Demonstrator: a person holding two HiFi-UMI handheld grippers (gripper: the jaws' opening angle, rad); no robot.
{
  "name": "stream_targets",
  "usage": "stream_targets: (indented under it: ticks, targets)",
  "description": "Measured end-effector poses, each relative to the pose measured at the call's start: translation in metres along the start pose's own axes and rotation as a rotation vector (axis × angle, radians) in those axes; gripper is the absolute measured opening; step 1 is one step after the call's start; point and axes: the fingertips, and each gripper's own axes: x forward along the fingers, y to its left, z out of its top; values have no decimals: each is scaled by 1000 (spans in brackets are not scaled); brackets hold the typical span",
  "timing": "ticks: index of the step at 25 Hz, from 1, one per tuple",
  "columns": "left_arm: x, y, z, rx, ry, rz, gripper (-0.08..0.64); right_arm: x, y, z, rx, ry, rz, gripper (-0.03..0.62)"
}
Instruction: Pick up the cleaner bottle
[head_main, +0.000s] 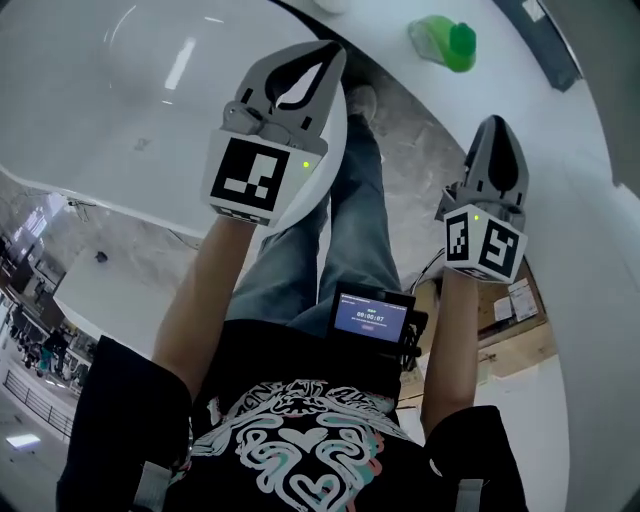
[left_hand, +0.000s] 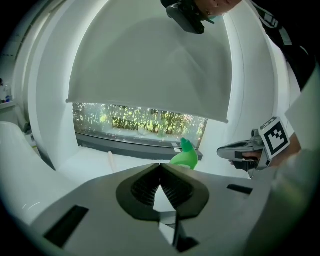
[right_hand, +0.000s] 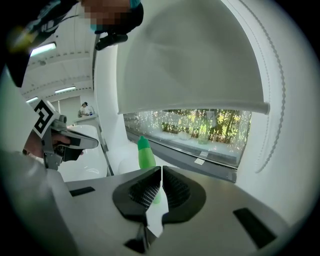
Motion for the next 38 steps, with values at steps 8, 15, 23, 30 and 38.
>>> stream_targets:
  ticks: [8,15,23,30,38]
  targets:
    - [41,3,-33,-39,35,0,15,36,-4,-30,36,-11,89,29]
    - [56,3,-44,-25,43,-17,15,59,5,-57,-5,44,125,29]
    - [64,25,-57,-15,70,6,14,81,16,-87,-94,101,164,137]
    - [76,24,-58,-26,73,-4,14,106,13,-103,-110,150,183,186]
    - [95,21,-62,-41,80,-20,15,122,22,-104,-191,150,229,206]
